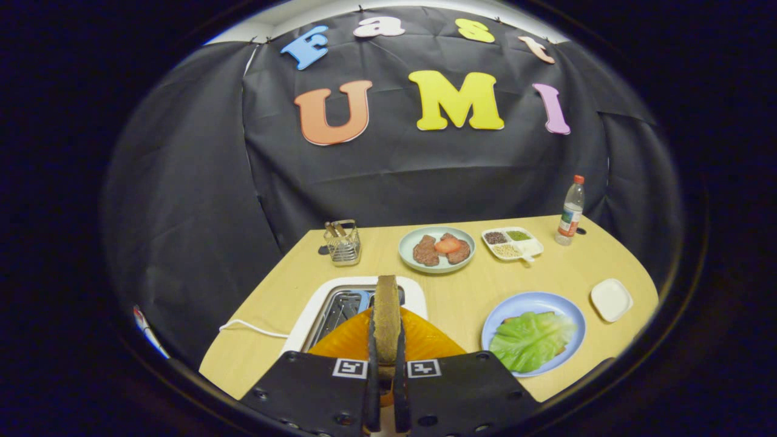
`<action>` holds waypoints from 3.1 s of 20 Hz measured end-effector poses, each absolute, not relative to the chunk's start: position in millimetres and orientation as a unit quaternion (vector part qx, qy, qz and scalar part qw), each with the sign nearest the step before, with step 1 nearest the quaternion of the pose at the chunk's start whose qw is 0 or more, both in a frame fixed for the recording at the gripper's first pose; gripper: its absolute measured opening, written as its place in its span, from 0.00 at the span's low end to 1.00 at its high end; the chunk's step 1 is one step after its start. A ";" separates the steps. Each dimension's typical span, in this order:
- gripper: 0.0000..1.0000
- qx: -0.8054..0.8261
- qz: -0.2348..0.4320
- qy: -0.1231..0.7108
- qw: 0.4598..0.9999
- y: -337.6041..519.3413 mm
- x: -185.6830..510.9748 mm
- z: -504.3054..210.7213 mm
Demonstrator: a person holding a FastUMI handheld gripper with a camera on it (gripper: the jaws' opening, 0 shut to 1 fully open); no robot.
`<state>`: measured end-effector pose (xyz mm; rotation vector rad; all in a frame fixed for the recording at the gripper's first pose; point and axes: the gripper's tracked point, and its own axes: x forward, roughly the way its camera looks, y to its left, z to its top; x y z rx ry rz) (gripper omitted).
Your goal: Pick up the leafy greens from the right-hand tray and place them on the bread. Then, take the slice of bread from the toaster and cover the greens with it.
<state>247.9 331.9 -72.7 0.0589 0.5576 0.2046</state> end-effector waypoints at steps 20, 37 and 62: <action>0.00 0.098 0.128 0.158 0.974 265.1 245.2 53.6; 0.00 0.110 0.054 0.204 0.971 152.1 268.3 -64.6; 0.26 0.141 0.021 0.296 0.945 95.6 295.4 -168.3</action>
